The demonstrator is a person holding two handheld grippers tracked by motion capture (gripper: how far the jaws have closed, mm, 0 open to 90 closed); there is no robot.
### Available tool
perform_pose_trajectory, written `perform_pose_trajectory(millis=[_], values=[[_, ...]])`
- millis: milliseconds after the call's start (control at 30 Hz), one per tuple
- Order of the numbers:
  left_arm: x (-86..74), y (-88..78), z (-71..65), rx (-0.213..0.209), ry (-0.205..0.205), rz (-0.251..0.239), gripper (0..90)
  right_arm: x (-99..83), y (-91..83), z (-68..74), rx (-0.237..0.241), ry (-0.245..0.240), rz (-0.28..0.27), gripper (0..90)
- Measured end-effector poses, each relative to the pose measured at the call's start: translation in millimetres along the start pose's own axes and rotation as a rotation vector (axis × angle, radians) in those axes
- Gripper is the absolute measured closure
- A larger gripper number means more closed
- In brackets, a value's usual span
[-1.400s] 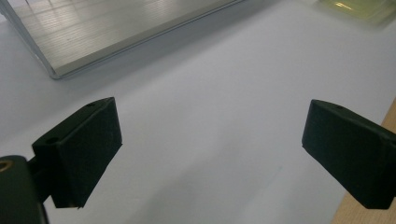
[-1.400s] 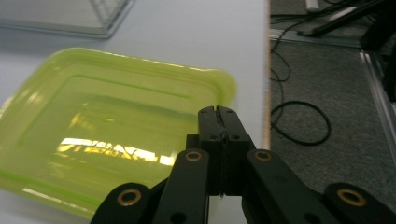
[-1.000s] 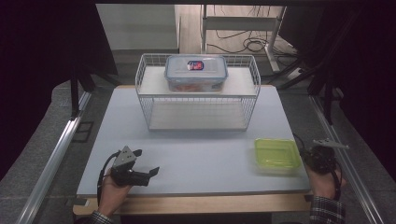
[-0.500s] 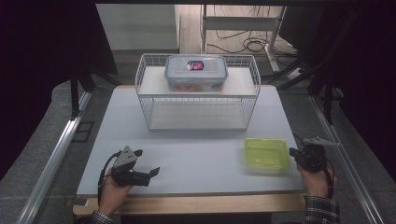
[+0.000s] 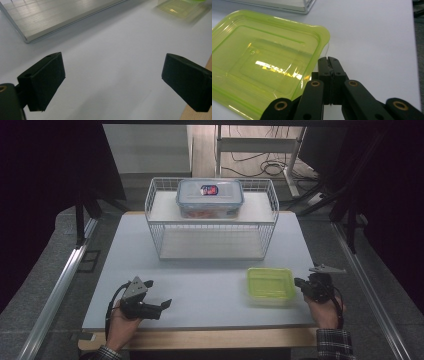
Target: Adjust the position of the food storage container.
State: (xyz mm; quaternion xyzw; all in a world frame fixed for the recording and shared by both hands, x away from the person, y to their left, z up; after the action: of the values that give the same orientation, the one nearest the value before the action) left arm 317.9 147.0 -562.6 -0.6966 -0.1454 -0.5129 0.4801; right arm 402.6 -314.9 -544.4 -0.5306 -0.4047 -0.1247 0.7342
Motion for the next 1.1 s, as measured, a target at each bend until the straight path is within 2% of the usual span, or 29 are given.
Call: perform_pose_trajectory(millis=[300, 633, 1100], values=[[0.3, 0.2, -0.2, 0.0, 0.0, -0.001, 4.7, 5.4, 10.9, 22.8, 0.06, -0.009, 0.004, 89.1], [0.0, 1.4, -1.6, -0.004, 0.001, 0.003, 4.7, 12.4, 27.6, 52.2, 0.109, -0.049, 0.019, 89.1], [0.2, 1.1, -2.2, -0.006, 0.004, 0.004, 4.7, 18.9, 49.9, 103.0, 0.179, -0.105, 0.037, 89.2]])
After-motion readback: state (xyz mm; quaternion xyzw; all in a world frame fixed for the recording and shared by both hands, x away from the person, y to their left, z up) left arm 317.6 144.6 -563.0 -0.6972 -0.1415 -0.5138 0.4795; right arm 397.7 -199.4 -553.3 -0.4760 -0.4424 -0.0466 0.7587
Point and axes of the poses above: each handheld gripper's, and its own axes: y roughly forward along the jaws, x roughly out of its top, z roughly to its left, the point moved 9 cm from there along y, roughly forward along the jaws, and after that the axes turned 6 degrees about x, right-handed, at the moved point
